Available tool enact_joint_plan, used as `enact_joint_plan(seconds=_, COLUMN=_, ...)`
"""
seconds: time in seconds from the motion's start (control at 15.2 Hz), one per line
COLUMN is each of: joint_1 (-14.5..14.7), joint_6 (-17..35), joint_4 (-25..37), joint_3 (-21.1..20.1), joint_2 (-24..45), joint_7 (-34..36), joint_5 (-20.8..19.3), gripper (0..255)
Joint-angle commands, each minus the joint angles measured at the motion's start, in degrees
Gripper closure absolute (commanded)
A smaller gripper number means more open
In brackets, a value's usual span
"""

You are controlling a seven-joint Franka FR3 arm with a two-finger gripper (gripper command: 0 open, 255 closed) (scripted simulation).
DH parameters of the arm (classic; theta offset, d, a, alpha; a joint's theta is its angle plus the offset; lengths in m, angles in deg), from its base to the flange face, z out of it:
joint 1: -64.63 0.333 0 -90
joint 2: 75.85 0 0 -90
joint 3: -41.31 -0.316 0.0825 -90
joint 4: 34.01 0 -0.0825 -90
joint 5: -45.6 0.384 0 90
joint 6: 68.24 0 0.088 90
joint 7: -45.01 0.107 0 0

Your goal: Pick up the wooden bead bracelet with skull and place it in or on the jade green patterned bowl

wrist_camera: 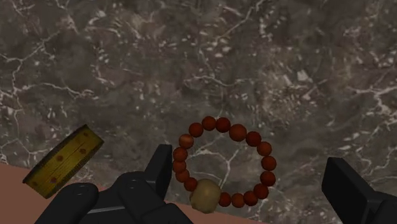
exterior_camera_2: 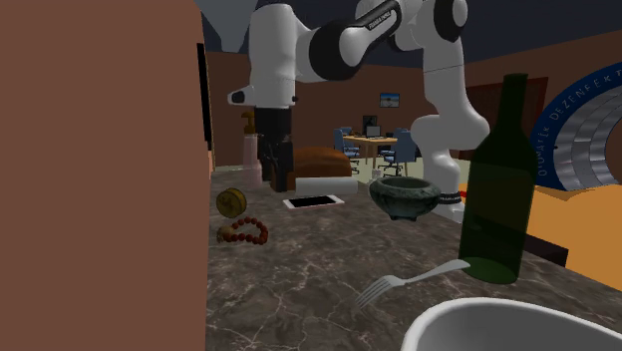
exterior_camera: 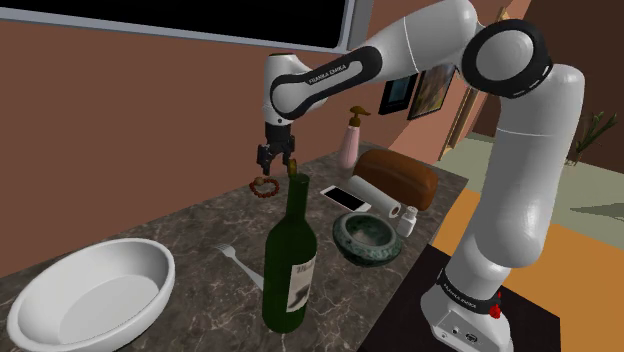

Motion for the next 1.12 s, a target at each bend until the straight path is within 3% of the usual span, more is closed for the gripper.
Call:
enact_joint_plan(seconds=0.0, joint_1=0.6, joint_6=-0.3, joint_4=4.7, joint_3=-0.3, joint_2=4.5, joint_7=0.3, joint_5=-0.3, gripper=0)
enact_joint_plan(seconds=0.33, joint_1=2.1, joint_6=-1.0, joint_4=15.0, joint_3=-0.6, joint_2=14.2, joint_7=0.7, joint_5=-1.0, gripper=0)
enact_joint_plan(seconds=0.79, joint_1=2.2, joint_6=3.6, joint_4=13.1, joint_3=-0.3, joint_2=16.8, joint_7=1.1, joint_5=-1.6, gripper=0)
enact_joint_plan(seconds=1.06, joint_1=2.2, joint_6=3.6, joint_4=13.1, joint_3=-0.3, joint_2=16.8, joint_7=1.1, joint_5=-1.6, gripper=0)
